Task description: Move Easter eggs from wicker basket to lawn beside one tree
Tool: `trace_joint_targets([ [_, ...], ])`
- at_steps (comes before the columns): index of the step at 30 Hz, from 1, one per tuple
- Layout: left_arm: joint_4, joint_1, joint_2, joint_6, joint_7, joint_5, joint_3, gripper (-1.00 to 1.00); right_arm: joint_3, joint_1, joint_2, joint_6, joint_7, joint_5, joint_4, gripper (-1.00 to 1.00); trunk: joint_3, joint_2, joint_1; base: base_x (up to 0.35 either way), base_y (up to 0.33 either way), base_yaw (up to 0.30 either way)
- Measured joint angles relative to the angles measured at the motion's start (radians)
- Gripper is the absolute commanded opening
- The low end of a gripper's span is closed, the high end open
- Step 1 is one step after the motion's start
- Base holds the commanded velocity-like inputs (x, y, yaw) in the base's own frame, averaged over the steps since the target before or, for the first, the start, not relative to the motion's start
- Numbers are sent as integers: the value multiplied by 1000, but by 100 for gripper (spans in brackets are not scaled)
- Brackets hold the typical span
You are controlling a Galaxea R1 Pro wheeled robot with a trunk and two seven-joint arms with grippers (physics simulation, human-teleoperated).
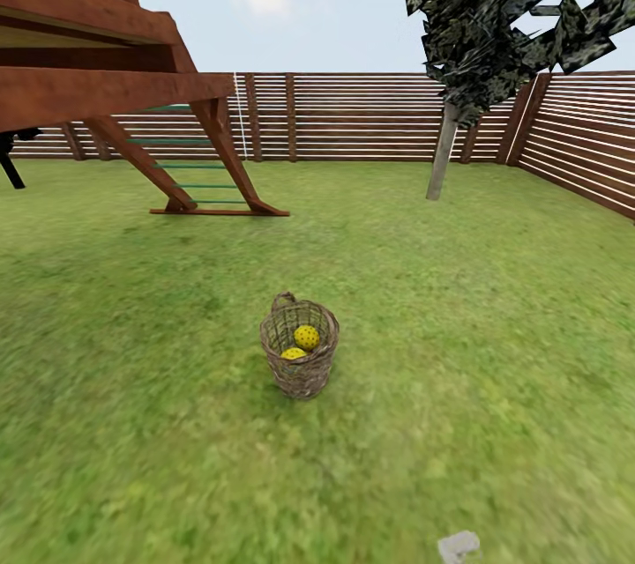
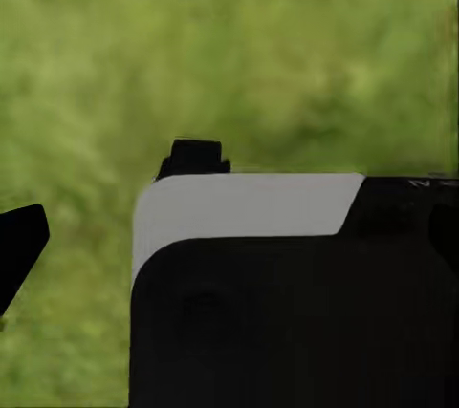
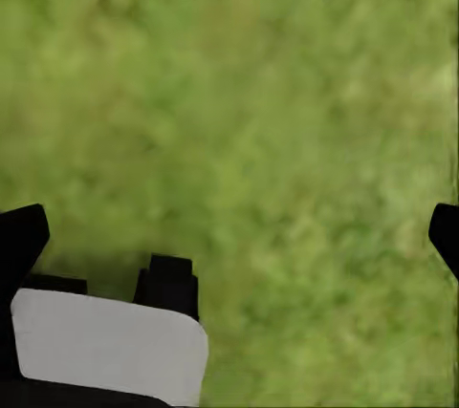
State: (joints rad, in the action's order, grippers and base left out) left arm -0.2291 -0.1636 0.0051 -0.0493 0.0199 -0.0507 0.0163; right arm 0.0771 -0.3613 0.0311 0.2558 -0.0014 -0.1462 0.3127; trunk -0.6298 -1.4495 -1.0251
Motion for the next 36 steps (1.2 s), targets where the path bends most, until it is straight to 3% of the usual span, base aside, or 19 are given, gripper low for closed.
trace_joint_targets([
  [5,-104,-152,-12,-77,-2,-2,-1,100,0,-132,-2,37,0,4,3,100,0,0,0,0,0,0],
  [10,-201,-288,-30,-99,-2,-2,-1,100,0,-238,-4,117,1,3,4,100,0,0,0,0,0,0],
  [16,-223,-466,-63,-102,-3,-8,-1,100,-3,-379,2,169,3,2,6,100,0,0,0,0,0,0],
  [18,-224,-504,-75,-102,-3,-19,-1,100,-3,-402,11,171,3,2,11,100,0,0,0,0,0,0],
  [26,-274,-548,-86,-100,0,-32,-1,100,-3,-417,24,174,3,6,85,100,0,0,0,0,0,22],
  [36,-281,-547,-88,-87,5,-29,-8,100,-7,-418,25,175,2,6,90,100,0,0,0,0,-8,266],
])
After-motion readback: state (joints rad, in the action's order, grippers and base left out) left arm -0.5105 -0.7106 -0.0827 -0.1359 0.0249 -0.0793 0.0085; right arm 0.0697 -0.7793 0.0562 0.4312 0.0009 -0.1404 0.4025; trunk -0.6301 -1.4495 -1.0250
